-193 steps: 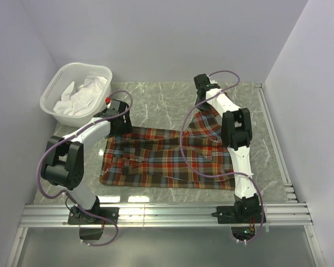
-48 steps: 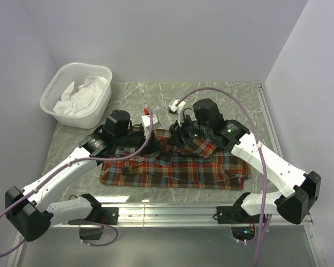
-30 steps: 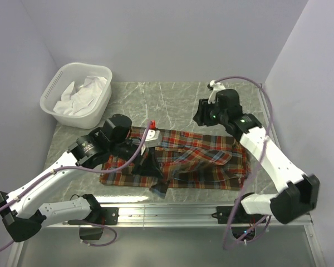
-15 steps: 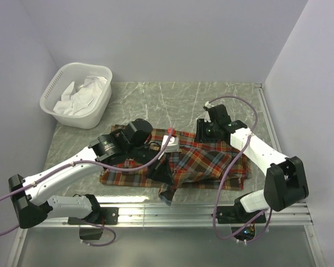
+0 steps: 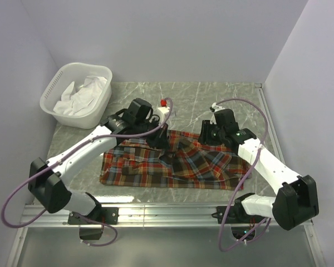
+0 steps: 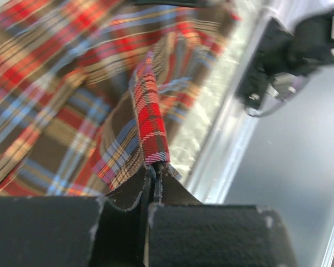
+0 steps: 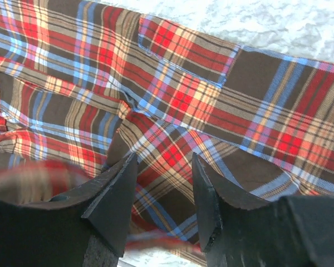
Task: Fold and stack the long sleeve shirts
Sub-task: Fold the shirt
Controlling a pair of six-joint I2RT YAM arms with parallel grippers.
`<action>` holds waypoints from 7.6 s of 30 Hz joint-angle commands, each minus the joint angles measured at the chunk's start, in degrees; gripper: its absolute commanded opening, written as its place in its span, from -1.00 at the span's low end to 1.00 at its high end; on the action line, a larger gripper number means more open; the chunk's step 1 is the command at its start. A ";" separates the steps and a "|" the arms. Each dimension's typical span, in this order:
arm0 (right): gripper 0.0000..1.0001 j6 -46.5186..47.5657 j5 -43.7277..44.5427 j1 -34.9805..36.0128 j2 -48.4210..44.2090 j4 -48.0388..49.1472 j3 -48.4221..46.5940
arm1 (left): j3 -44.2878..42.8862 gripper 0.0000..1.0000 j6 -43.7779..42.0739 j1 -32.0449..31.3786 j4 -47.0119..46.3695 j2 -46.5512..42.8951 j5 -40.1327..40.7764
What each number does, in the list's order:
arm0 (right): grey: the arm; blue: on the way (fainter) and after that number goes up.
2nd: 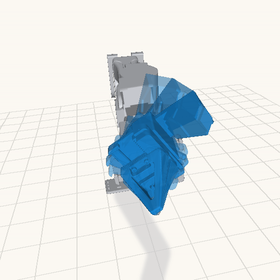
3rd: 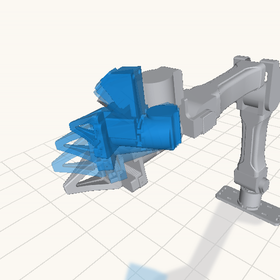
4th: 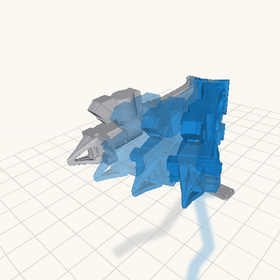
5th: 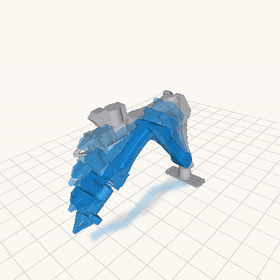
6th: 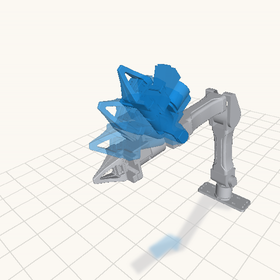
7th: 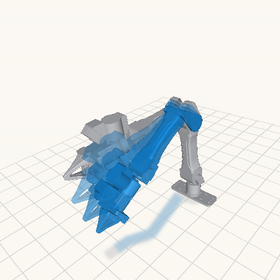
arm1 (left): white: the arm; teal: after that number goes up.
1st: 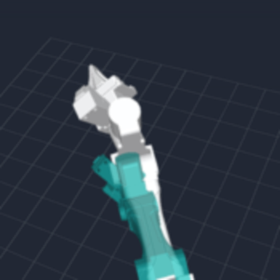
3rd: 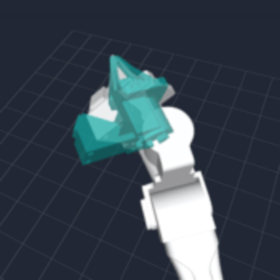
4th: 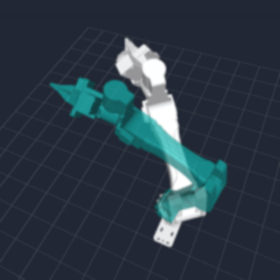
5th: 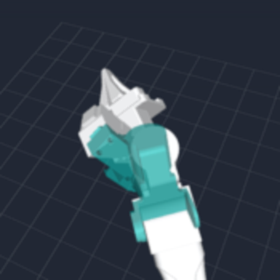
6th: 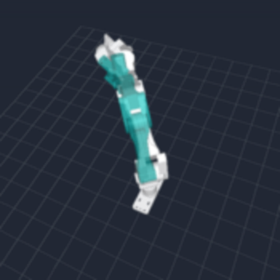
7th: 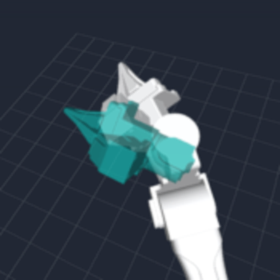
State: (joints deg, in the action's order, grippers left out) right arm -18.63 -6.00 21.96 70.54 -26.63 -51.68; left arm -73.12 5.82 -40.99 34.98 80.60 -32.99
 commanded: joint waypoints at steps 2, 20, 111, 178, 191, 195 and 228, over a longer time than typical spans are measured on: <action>0.02 -0.35 2.83 -0.07 -3.48 1.23 1.76 | -2.38 -0.99 2.34 3.72 -1.66 1.49 2.32; 0.02 -0.88 4.51 -0.16 -10.08 1.06 5.36 | 2.10 -0.99 11.39 18.66 -3.25 10.37 14.71; 0.02 -22.51 -13.32 -26.79 -1.72 33.48 25.67 | 16.71 0.50 34.17 14.46 -15.31 5.54 36.33; -0.39 -22.06 -4.27 -27.93 -6.38 27.68 22.94 | 13.98 0.41 30.39 -8.76 -20.23 7.83 27.72; -0.33 -24.87 -12.37 -27.84 1.43 35.34 20.57 | 9.93 0.23 33.11 19.09 -19.16 8.34 30.18; -0.33 -24.96 -11.41 -28.72 5.64 34.63 19.34 | 6.51 0.14 32.94 24.72 -20.04 15.28 30.62; -0.11 -14.24 15.58 -24.69 -4.79 4.24 7.03 | 2.10 0.57 24.15 25.80 -10.46 4.85 43.28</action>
State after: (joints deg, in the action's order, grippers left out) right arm -35.46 3.88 -5.89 70.50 -16.10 -42.68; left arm -69.76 34.48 -13.21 23.49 90.87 8.19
